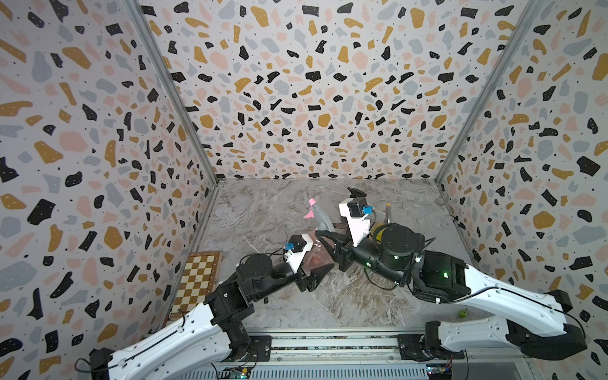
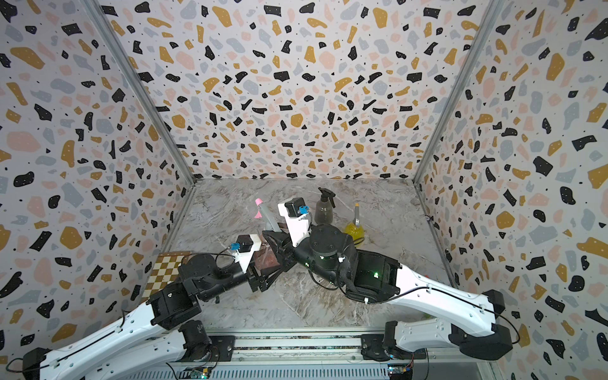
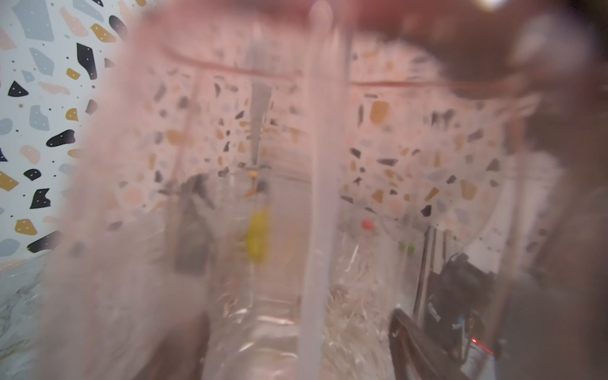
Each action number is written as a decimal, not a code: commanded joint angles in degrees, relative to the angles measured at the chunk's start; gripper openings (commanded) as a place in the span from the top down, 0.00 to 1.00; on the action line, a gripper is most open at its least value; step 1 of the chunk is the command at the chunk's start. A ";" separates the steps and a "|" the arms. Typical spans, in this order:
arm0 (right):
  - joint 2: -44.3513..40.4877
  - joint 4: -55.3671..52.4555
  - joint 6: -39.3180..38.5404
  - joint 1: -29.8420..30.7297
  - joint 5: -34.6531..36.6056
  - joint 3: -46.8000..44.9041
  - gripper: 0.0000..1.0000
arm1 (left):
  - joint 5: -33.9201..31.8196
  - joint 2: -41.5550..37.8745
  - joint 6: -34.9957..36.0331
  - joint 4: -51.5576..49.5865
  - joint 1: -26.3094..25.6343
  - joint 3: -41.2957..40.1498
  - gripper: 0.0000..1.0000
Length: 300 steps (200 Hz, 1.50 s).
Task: Attach spray nozzles to spray bottles
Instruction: Screw the spray nozzle on the spray bottle.
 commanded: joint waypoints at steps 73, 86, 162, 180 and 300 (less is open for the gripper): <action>-11.80 -3.20 -13.79 -0.67 -26.78 -1.80 0.26 | 13.36 -2.46 -0.52 6.07 0.63 2.21 1.00; -12.38 -3.27 -14.14 -4.12 -33.53 -1.68 0.25 | 17.52 -2.71 -0.06 6.26 0.59 2.12 1.00; -11.99 -4.45 -18.52 -16.24 -50.21 0.73 0.13 | 32.17 -3.54 0.04 9.11 0.56 0.97 1.00; -11.96 -3.73 -18.71 -19.51 -54.05 1.05 0.12 | 36.27 -2.96 -0.30 9.97 0.62 1.09 1.00; -6.98 -1.62 -21.25 -24.51 -73.57 4.17 0.08 | 46.02 0.83 -1.44 12.03 0.58 1.92 1.00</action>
